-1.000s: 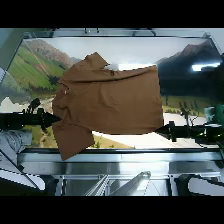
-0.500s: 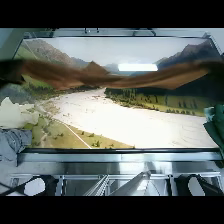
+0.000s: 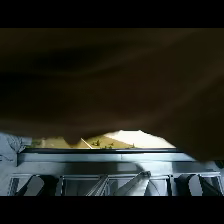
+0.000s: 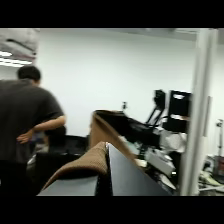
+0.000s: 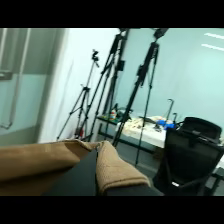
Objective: Fold the shirts.
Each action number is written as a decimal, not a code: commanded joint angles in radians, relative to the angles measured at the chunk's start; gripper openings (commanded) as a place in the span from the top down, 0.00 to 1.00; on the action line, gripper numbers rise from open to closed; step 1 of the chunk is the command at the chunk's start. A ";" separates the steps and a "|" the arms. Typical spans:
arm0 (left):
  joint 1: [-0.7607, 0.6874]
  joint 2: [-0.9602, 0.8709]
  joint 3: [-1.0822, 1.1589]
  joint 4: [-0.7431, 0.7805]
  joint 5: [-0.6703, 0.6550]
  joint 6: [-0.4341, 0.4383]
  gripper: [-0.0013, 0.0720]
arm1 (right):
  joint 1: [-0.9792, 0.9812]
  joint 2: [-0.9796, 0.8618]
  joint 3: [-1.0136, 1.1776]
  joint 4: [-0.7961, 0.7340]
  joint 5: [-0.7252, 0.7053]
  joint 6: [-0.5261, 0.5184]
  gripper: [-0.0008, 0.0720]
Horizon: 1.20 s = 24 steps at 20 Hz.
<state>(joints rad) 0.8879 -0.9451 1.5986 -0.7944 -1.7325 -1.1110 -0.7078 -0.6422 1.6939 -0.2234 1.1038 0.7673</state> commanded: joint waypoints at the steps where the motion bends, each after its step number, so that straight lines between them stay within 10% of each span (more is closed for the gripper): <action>1: -0.002 -0.046 0.000 0.240 0.015 -0.084 0.95 | -0.007 -0.104 0.066 0.022 0.111 0.032 0.97; 5: -0.334 -0.207 -0.167 0.652 0.060 -0.040 0.95 | 0.104 -0.266 -0.117 0.024 0.240 0.029 0.97; 9: -0.551 -0.521 -0.233 0.791 0.151 0.071 0.95 | 0.308 -0.425 -0.462 -0.121 0.078 -0.045 0.97; 15: -0.605 -1.160 0.099 0.837 0.178 0.040 0.96 | 0.440 -0.909 -0.599 0.092 -0.183 -0.283 0.97; 20: -0.594 -1.383 0.504 0.851 0.235 -0.063 0.96 | 0.409 -1.215 -0.364 0.316 -0.029 -0.271 0.97; 24: -0.581 -1.379 0.480 0.858 0.166 -0.086 0.96 | 0.390 -1.246 -0.321 0.201 0.124 -0.187 0.97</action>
<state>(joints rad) 0.2993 -2.2955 2.0571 0.0486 -1.5234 -1.1675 -0.3061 -1.8374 1.3334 0.0238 1.1110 0.5301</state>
